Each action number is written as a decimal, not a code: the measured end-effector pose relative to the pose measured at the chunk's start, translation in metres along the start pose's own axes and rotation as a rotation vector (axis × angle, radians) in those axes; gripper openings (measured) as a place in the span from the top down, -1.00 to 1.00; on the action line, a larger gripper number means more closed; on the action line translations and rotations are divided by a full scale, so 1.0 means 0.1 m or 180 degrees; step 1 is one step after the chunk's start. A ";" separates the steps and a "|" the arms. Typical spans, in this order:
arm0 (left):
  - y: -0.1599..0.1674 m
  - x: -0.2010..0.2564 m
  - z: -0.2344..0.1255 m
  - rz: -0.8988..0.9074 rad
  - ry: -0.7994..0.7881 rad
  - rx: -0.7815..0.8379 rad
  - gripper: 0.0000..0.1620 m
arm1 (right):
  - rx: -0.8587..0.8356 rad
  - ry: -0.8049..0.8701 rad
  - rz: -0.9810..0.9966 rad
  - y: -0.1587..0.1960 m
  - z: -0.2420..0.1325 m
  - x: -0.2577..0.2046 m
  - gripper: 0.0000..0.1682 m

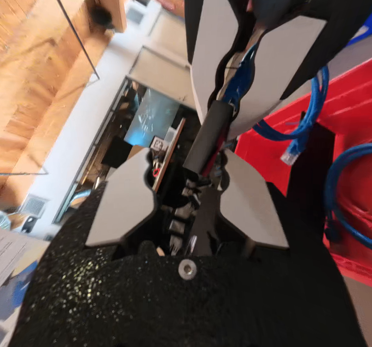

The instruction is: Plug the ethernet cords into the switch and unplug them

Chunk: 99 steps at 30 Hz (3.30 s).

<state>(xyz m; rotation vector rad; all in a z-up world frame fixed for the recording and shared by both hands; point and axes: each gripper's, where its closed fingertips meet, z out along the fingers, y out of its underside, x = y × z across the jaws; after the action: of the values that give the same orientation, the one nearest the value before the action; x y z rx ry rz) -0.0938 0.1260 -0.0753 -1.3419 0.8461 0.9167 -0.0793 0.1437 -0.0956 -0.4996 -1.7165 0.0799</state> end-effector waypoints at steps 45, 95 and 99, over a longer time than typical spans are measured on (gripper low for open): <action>-0.59 -0.58 -0.88 -0.2732 0.0683 0.3535 0.76 | 0.2930 -0.1097 0.2827 0.11 -0.57 0.47 0.66; -0.20 0.61 -0.08 -0.0417 0.1374 0.0098 0.61 | 0.1502 -0.1445 0.0985 -0.27 -0.45 -0.28 0.76; -0.21 0.55 -0.08 -0.0473 0.1300 0.0182 0.59 | 0.1461 -0.1416 0.1001 -0.23 -0.43 -0.27 0.76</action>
<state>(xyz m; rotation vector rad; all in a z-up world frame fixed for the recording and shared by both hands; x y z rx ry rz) -0.0514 0.1205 -0.1170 -1.5454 1.0566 0.5042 -0.0414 0.1035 -0.1036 -0.4200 -1.9535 0.8452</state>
